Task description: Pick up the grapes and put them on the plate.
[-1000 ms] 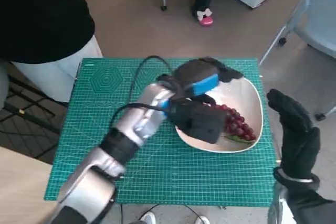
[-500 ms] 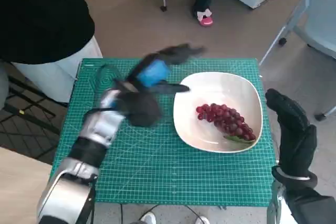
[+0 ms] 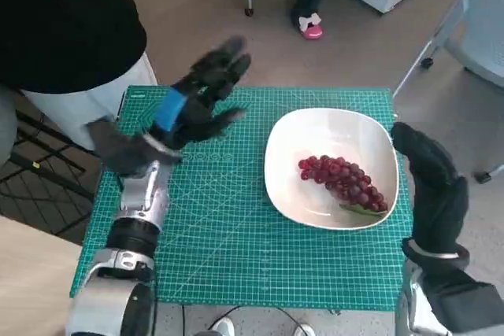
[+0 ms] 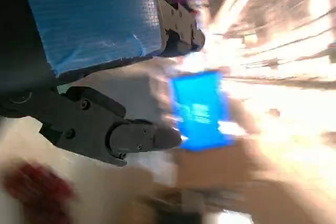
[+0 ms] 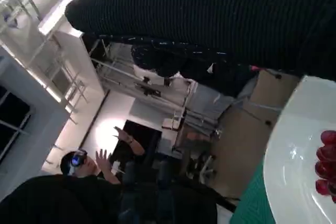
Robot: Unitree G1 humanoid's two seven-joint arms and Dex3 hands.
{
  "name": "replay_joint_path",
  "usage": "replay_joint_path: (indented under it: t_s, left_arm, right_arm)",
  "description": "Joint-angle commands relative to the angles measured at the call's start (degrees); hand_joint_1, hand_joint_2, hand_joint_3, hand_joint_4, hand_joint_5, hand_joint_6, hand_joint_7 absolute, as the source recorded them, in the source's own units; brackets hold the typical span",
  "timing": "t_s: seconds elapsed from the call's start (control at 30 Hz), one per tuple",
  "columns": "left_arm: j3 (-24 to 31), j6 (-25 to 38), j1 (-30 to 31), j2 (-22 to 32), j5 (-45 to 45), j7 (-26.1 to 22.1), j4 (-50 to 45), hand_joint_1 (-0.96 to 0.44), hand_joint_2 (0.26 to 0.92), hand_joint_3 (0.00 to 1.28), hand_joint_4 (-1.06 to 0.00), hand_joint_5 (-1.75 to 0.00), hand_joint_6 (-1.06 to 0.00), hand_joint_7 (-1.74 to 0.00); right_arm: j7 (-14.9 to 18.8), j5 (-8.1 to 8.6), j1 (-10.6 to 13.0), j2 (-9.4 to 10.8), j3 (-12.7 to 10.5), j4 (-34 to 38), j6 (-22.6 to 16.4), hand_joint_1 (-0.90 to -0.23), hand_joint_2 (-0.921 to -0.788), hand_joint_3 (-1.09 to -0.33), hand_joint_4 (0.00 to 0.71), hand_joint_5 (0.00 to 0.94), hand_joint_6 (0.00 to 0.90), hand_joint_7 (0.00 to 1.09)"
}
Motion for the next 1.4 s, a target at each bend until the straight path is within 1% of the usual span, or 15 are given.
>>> replay_joint_path:
  t_s: [0.03,0.33,0.57,0.67,1.13,1.4]
  left_arm:
    - [2.7,-1.2,2.4,-0.7,-1.9,-2.7,1.2,-0.66,0.921,0.56,-0.07,-0.01,-0.13,-0.01]
    - [3.8,-1.3,5.8,-1.5,-2.0,-3.5,-2.1,-0.68,0.921,0.54,-0.14,-0.03,-0.19,-0.04]
    - [4.2,-0.9,7.9,-1.6,-2.5,-4.8,-3.7,-0.66,0.921,0.54,-0.15,-0.02,-0.19,-0.03]
    - [4.3,-0.6,8.7,-1.7,-2.6,-5.1,-4.3,-0.66,0.921,0.54,-0.16,-0.02,-0.2,-0.03]
    - [4.4,3.6,11.7,-1.5,-3.6,-6.0,-8.0,-0.67,0.921,0.51,-0.19,-0.02,-0.25,-0.03]
    - [4.2,4.7,12.9,-1.5,-3.4,-6.3,-9.4,-0.68,0.921,0.5,-0.2,-0.01,-0.26,-0.03]
  right_arm:
    - [2.0,1.51,-0.2,-0.1,0.6,1.7,0.6,-0.629,-0.921,-0.851,0.445,0.002,0.211,0.19]
    - [4.9,3.73,-0.4,-0.5,0.7,1.8,0.9,-0.633,-0.921,-0.852,0.438,0.0,0.205,0.19]
    - [6.1,4.32,-0.5,-0.4,0.5,2.1,0.8,-0.633,-0.921,-0.851,0.437,0.0,0.204,0.19]
    - [6.3,4.4,-0.6,-0.3,0.6,2.1,0.8,-0.634,-0.921,-0.85,0.437,0.0,0.204,0.19]
    - [5.7,3.65,-0.5,0.1,0.8,1.9,0.7,-0.63,-0.921,-0.853,0.435,0.0,0.201,0.19]
    - [5.4,3.48,-0.5,0.4,0.9,1.7,0.8,-0.623,-0.921,-0.857,0.435,0.0,0.199,0.19]
